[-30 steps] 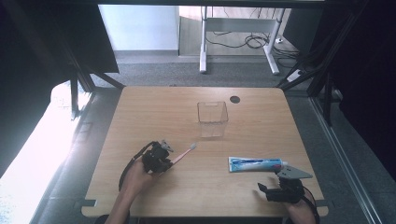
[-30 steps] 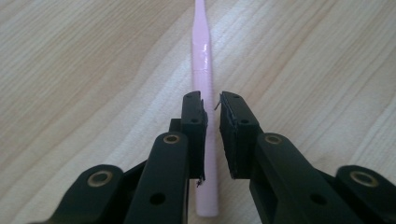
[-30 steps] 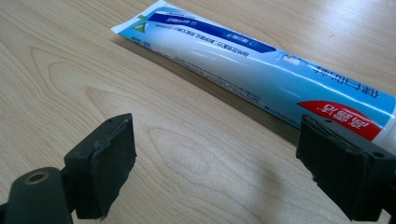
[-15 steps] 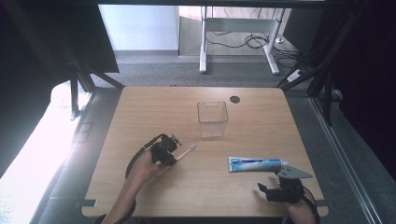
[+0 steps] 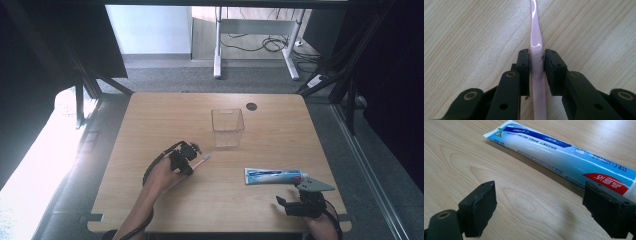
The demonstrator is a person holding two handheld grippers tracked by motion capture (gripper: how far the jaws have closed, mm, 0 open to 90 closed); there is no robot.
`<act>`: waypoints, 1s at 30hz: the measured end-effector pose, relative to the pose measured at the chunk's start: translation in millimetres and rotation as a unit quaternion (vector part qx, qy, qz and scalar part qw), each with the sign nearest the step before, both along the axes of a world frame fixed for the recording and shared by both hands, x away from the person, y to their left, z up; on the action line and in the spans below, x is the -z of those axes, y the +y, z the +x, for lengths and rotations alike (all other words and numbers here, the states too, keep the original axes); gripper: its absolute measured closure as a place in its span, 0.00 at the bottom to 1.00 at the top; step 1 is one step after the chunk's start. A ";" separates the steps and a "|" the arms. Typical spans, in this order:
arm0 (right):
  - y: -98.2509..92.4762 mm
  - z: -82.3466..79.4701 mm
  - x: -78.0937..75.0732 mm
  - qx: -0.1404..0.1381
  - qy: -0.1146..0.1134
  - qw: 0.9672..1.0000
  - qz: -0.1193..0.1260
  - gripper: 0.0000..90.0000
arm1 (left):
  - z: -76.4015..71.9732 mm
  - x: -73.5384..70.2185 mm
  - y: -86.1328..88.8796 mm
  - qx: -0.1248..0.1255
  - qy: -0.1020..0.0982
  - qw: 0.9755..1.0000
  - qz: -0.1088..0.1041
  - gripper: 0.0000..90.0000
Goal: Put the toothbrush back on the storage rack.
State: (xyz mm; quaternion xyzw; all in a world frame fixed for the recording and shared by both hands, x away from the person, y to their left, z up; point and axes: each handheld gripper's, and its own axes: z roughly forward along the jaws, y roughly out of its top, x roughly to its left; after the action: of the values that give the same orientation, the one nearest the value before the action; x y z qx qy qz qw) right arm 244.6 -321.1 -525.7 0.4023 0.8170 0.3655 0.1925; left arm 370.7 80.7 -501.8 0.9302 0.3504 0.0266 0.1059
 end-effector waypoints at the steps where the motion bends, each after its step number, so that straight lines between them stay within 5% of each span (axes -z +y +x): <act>1: 0.0 0.1 0.0 0.000 0.000 1.000 0.000 0.14 | 1.1 -0.5 -0.4 0.002 0.005 1.000 0.005 0.84; 8: 0.1 0.0 0.2 0.000 0.000 1.000 0.000 0.14 | 2.2 -1.1 -3.8 -0.006 0.016 1.000 0.009 0.88; 30: 0.3 -0.2 -0.4 0.000 -0.002 1.000 0.001 0.14 | -2.8 -35.4 0.2 0.010 -0.024 0.998 -0.065 0.88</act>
State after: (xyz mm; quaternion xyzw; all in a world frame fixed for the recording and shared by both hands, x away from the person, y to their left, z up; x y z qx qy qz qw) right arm 244.4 -320.8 -525.3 0.4022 0.8162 0.3668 0.1936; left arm 367.9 80.9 -466.4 0.9237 0.3397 0.0250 0.1753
